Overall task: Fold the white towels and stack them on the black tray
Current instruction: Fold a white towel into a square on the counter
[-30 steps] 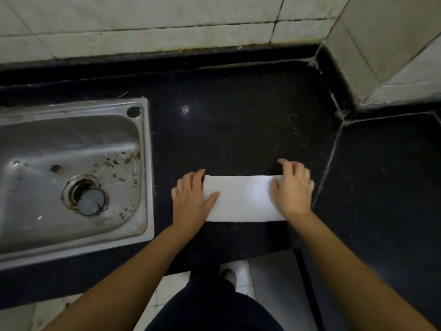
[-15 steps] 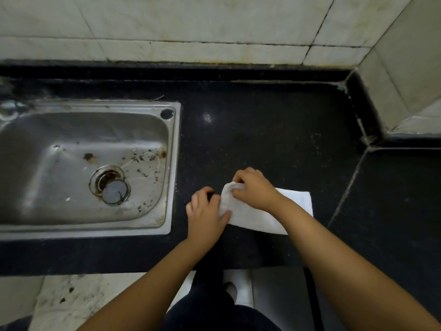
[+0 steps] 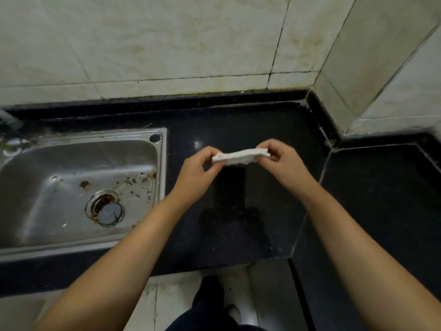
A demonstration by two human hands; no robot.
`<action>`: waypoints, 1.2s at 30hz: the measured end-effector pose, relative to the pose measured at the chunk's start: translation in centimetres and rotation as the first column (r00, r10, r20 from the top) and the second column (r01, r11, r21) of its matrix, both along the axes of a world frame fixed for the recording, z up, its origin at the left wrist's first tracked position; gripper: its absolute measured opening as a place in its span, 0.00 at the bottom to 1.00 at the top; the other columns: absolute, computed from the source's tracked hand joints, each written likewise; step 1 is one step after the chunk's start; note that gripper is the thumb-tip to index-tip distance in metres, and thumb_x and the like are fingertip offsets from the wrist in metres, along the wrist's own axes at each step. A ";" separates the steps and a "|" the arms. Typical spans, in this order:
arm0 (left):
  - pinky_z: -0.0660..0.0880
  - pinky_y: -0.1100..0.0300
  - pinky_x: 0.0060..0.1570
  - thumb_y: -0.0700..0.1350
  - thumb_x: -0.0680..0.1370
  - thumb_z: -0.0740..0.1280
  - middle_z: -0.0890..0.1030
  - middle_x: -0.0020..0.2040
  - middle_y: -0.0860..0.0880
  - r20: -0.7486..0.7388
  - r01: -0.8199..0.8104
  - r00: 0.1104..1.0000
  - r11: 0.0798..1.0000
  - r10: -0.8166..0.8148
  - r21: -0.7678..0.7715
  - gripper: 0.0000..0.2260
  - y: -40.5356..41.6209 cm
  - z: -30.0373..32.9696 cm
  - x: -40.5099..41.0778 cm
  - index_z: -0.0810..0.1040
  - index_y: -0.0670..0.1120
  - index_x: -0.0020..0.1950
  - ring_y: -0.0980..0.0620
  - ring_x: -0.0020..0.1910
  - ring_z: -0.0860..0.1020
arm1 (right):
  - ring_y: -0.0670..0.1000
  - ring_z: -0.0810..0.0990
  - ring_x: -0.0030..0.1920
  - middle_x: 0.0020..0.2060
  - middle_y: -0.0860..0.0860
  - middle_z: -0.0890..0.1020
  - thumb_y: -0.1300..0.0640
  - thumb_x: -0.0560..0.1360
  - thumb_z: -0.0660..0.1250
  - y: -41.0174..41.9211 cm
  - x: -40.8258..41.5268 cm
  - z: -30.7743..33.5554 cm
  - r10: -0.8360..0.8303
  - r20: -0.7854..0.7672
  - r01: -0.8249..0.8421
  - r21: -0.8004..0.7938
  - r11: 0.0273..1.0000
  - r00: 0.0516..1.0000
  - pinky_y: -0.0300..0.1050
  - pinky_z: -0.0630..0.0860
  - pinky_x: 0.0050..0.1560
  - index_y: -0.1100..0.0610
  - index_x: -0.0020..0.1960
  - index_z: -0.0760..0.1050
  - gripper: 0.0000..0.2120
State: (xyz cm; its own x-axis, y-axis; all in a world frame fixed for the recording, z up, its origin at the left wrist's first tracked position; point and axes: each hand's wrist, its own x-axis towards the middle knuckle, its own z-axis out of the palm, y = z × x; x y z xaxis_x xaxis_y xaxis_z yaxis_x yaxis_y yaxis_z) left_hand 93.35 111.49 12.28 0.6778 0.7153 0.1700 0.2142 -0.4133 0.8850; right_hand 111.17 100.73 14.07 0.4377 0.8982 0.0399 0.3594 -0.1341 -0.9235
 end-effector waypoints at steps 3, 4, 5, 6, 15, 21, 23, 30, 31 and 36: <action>0.72 0.68 0.48 0.40 0.76 0.68 0.80 0.43 0.59 -0.159 0.025 0.987 0.997 -0.037 -0.074 0.04 -2.6 -4.4 -3.3 0.79 0.49 0.46 0.64 0.45 0.78 | 0.43 0.76 0.42 0.39 0.47 0.80 0.67 0.74 0.66 -3.4 -2.2 -5.0 0.056 -0.041 -0.062 -0.150 0.987 0.998 0.38 0.72 0.46 0.53 0.43 0.76 0.09; 0.72 0.66 0.49 0.41 0.75 0.69 0.81 0.44 0.59 -0.226 0.042 0.972 0.992 -0.069 -0.120 0.03 -3.6 -5.7 -4.4 0.80 0.48 0.47 0.63 0.46 0.78 | 0.44 0.77 0.43 0.40 0.47 0.80 0.67 0.74 0.66 -4.7 -3.1 -6.6 0.071 -0.062 -0.083 -0.215 0.973 0.996 0.38 0.72 0.47 0.55 0.44 0.77 0.08; 0.72 0.66 0.50 0.41 0.75 0.69 0.82 0.45 0.58 -0.280 0.064 0.953 0.983 -0.111 -0.172 0.03 -4.6 -6.7 -5.4 0.81 0.48 0.47 0.63 0.47 0.79 | 0.45 0.78 0.44 0.42 0.47 0.81 0.66 0.74 0.66 -6.1 -3.9 -7.9 0.082 -0.080 -0.101 -0.280 0.955 0.993 0.38 0.73 0.47 0.55 0.45 0.77 0.07; 0.73 0.68 0.50 0.42 0.76 0.69 0.82 0.46 0.58 -0.316 0.086 0.935 0.970 -0.158 -0.228 0.04 -5.5 -7.5 -6.2 0.81 0.49 0.48 0.63 0.48 0.79 | 0.45 0.79 0.45 0.42 0.47 0.81 0.66 0.74 0.66 -7.3 -4.7 -9.1 0.098 -0.085 -0.121 -0.337 0.934 0.992 0.37 0.73 0.48 0.53 0.45 0.78 0.08; 0.69 0.61 0.40 0.47 0.77 0.67 0.76 0.36 0.52 -0.376 -0.034 0.926 0.987 -0.027 -0.156 0.07 -2.1 -8.0 -3.2 0.78 0.43 0.43 0.56 0.37 0.74 | 0.49 0.77 0.45 0.46 0.53 0.80 0.55 0.76 0.67 -3.9 -2.9 -9.5 -0.056 -0.006 0.048 -0.418 0.907 0.998 0.38 0.71 0.43 0.55 0.51 0.78 0.06; 0.67 0.55 0.51 0.50 0.77 0.64 0.72 0.43 0.51 -0.560 -0.039 0.823 0.993 0.095 0.110 0.08 2.4 -10.3 1.6 0.72 0.48 0.41 0.50 0.48 0.71 | 0.51 0.77 0.49 0.46 0.50 0.77 0.55 0.77 0.63 2.5 -1.4 -10.5 -0.133 0.232 0.241 -0.537 0.808 0.964 0.44 0.71 0.50 0.55 0.55 0.75 0.09; 0.66 0.55 0.54 0.51 0.77 0.64 0.73 0.48 0.50 -0.595 -0.047 0.791 0.985 0.138 0.165 0.07 2.4 -11.4 1.7 0.74 0.48 0.45 0.50 0.52 0.71 | 0.53 0.77 0.52 0.49 0.51 0.79 0.54 0.77 0.61 3.0 -1.7 -11.4 -0.099 0.337 0.287 -0.572 0.768 0.936 0.49 0.72 0.56 0.54 0.56 0.74 0.09; 0.65 0.54 0.57 0.57 0.78 0.60 0.75 0.53 0.51 -0.553 -0.300 0.772 0.946 0.315 0.120 0.14 0.2 -12.0 0.4 0.72 0.48 0.55 0.51 0.55 0.71 | 0.53 0.73 0.62 0.61 0.52 0.75 0.45 0.78 0.60 1.6 -2.4 -12.1 -0.170 0.458 0.434 -0.565 0.701 0.872 0.51 0.67 0.62 0.55 0.66 0.68 0.21; 0.65 0.53 0.59 0.58 0.78 0.59 0.74 0.55 0.50 -0.593 -0.296 0.745 0.948 0.306 0.116 0.16 -0.2 -11.9 0.3 0.72 0.48 0.57 0.50 0.57 0.71 | 0.54 0.73 0.63 0.61 0.53 0.75 0.44 0.78 0.60 1.6 -2.6 -12.1 -0.133 0.480 0.437 -0.604 0.666 0.867 0.51 0.67 0.62 0.56 0.66 0.68 0.22; 0.64 0.51 0.61 0.53 0.77 0.63 0.70 0.61 0.46 -0.732 -0.239 0.628 0.961 0.264 0.141 0.14 -0.9 -11.4 2.4 0.73 0.46 0.58 0.46 0.62 0.67 | 0.56 0.70 0.64 0.62 0.55 0.72 0.48 0.78 0.59 2.8 -4.1 -11.8 -0.023 0.512 0.424 -0.684 0.593 0.859 0.51 0.66 0.62 0.57 0.64 0.70 0.18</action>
